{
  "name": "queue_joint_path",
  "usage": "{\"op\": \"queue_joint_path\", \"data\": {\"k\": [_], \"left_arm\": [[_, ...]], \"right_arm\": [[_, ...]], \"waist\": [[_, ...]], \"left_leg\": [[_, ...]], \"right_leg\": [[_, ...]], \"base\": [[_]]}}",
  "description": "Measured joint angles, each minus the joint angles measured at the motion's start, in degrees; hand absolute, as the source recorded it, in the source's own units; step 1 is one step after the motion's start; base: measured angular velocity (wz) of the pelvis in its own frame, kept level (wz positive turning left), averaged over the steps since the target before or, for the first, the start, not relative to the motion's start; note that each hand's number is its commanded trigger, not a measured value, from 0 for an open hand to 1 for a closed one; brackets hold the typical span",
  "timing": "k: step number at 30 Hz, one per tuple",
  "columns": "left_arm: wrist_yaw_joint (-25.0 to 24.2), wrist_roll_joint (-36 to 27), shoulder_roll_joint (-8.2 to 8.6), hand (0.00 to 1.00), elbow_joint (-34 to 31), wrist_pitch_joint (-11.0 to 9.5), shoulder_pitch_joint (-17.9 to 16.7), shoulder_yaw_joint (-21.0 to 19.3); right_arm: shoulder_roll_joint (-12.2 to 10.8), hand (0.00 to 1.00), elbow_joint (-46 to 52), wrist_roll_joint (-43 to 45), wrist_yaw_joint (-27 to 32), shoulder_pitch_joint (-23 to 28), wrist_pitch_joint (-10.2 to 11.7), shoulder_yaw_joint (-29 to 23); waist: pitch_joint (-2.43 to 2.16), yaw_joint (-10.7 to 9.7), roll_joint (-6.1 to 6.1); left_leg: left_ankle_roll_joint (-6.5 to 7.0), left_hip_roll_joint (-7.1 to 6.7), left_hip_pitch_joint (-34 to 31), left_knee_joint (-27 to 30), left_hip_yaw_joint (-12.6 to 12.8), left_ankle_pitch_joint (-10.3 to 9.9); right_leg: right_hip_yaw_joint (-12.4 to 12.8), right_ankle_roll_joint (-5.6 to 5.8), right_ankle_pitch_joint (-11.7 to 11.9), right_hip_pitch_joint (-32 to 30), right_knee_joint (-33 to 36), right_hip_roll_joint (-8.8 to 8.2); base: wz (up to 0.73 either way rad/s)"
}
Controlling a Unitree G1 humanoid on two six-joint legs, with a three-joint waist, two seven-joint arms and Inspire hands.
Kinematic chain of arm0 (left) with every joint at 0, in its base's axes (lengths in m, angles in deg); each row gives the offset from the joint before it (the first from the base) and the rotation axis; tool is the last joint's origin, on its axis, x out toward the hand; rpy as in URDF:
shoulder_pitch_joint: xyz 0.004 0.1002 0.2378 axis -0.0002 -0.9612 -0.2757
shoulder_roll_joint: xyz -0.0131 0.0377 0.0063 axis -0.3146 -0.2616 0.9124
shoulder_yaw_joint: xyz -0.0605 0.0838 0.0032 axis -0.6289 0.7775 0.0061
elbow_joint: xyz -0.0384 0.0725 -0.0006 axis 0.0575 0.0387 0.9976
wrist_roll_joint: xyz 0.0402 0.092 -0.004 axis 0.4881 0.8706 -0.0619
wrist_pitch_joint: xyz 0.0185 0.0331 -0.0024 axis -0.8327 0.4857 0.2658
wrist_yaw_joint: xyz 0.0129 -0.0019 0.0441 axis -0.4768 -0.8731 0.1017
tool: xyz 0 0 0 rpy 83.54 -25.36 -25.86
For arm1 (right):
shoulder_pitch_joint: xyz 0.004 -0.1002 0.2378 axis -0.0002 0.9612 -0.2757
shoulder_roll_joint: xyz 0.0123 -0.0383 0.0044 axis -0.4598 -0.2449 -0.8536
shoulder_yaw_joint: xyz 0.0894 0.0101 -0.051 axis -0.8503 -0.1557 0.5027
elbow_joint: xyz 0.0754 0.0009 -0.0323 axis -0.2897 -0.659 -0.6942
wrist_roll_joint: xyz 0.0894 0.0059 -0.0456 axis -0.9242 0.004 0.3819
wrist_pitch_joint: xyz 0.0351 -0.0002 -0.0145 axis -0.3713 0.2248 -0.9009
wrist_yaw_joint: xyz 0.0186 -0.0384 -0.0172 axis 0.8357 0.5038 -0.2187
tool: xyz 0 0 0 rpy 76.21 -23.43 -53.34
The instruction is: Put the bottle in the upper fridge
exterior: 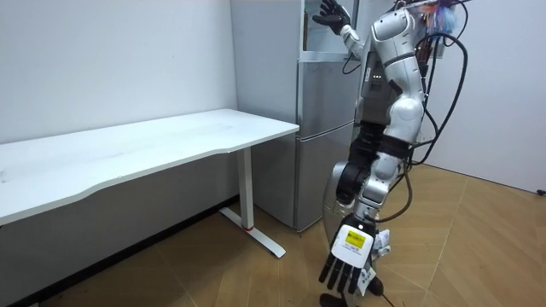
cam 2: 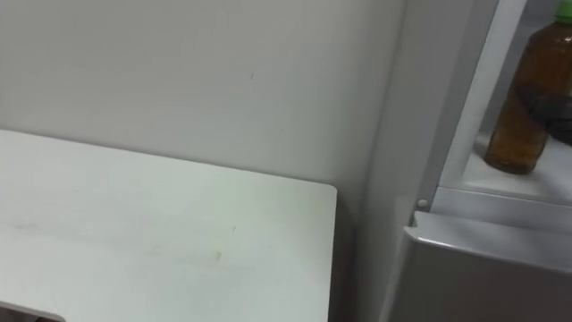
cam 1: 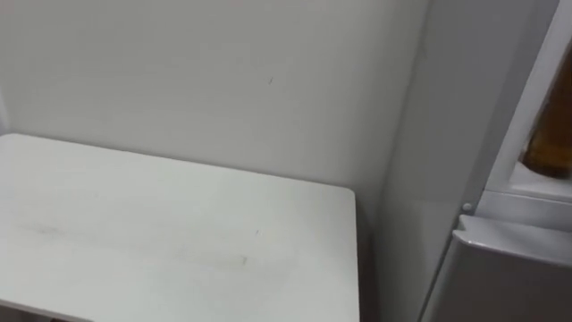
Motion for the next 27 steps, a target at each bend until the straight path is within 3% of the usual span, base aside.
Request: {"op": "queue_joint_path", "data": {"k": [5, 8, 13, 20, 27], "left_arm": [[0.0, 1.02, 0.45, 0.0, 1.12, -1.54, 0.92, -0.09], [0.0, 2.64, 0.63, 0.0, 1.17, -1.88, 1.14, -0.3], [0.02, 2.54, 0.94, 0.0, 3.86, -1.97, 2.61, -0.69], [-0.06, 2.73, 1.61, 0.0, 6.48, -4.17, 4.19, -0.69], [-0.01, 4.06, 2.38, 0.0, 8.33, -4.71, 4.88, -0.34]], "right_arm": [[-2.93, 0.0, 4.13, 1.33, 0.67, 1.64, 1.73, -2.86], [-4.23, 0.0, 9.2, 3.19, 1.94, 4.47, 2.89, -4.83], [-9.69, 0.0, 16.25, 7.01, 2.63, 8.65, 5.13, -5.38], [-13.4, 0.0, 19.35, 8.28, 1.88, 12.91, 6.29, -5.95], [-16.18, 0.0, 22.17, 16.15, 2.11, 14.87, 9.23, -6.16]], "waist": [[-0.47, -0.11, 0.98], [-0.34, -0.25, 1.08], [-0.22, -1.47, 1.32], [-0.49, -2.12, 1.75], [-0.58, -3.1, 3.55]], "left_leg": [[0.06, -0.06, 0.25, -0.01, -0.25, -0.03], [0.06, -0.12, 0.22, -0.02, -0.15, -0.01], [0.05, 0.03, 0.19, 0.02, 0.71, -0.03], [0.19, 0.17, 0.03, -0.08, 2.15, -0.21], [-0.02, 0.85, 0.19, 0.02, 3.9, -0.81]], "right_leg": [[0.01, 0.0, 0.0, 0.3, 0.1, -0.06], [0.0, 0.01, 0.0, 0.14, 0.11, -0.05], [0.79, 0.04, -0.07, -0.4, -0.22, -0.02], [2.2, 0.07, -0.06, -1.61, 0.17, 0.07], [4.88, 0.0, -0.02, -2.5, 1.08, 0.63]], "base": [[0.0], [0.0], [-0.06], [-0.13], [-0.16]]}}
